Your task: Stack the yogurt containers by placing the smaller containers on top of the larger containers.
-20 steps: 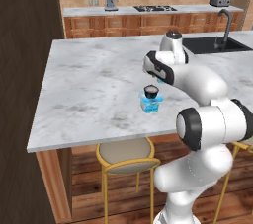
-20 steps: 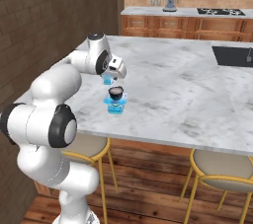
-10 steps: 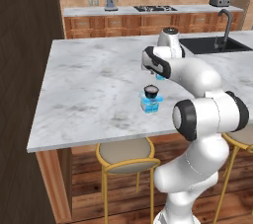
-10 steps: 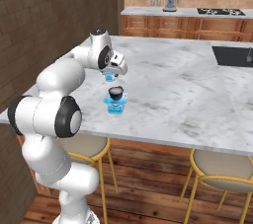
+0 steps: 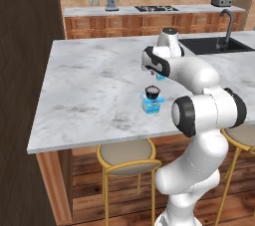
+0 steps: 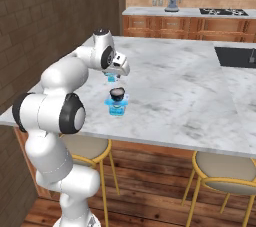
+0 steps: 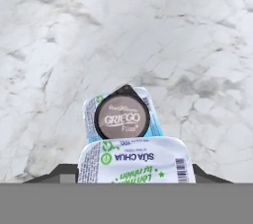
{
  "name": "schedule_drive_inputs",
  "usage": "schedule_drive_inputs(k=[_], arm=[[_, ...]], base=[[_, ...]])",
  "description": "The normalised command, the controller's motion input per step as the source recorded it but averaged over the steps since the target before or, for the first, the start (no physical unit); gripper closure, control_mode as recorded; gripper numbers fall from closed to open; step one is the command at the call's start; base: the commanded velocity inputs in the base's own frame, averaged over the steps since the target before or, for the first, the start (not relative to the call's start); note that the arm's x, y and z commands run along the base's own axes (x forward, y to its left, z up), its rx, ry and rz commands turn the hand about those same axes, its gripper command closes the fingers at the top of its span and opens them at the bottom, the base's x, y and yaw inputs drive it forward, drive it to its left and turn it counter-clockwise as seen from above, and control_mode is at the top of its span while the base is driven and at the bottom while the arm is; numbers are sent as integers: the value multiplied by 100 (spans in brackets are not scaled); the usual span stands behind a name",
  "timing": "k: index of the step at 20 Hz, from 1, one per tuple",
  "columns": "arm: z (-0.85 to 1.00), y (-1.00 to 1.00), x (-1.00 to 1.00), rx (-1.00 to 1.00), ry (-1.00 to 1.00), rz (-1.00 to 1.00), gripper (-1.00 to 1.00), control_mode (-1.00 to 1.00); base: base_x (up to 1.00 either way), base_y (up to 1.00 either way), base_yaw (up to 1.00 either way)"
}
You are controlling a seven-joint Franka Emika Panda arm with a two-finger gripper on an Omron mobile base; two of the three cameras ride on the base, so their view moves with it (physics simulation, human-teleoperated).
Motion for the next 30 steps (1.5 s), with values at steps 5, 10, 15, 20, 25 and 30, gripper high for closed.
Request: schedule_drive_inputs(k=[5,10,15,20,25,30], arm=[[-15,0,1,0,0,0,100,-100],[-18,0,3,0,0,0,100,-100],[-16,0,2,0,0,0,100,-100],[-9,4,1,0,0,0,100,-100],[-8,6,7,0,0,0,100,-100],[-14,5,13,0,0,0,100,-100]], base=[[0,0,0],[0,0,0],[0,0,0],[0,0,0],[0,0,0],[0,0,0]])
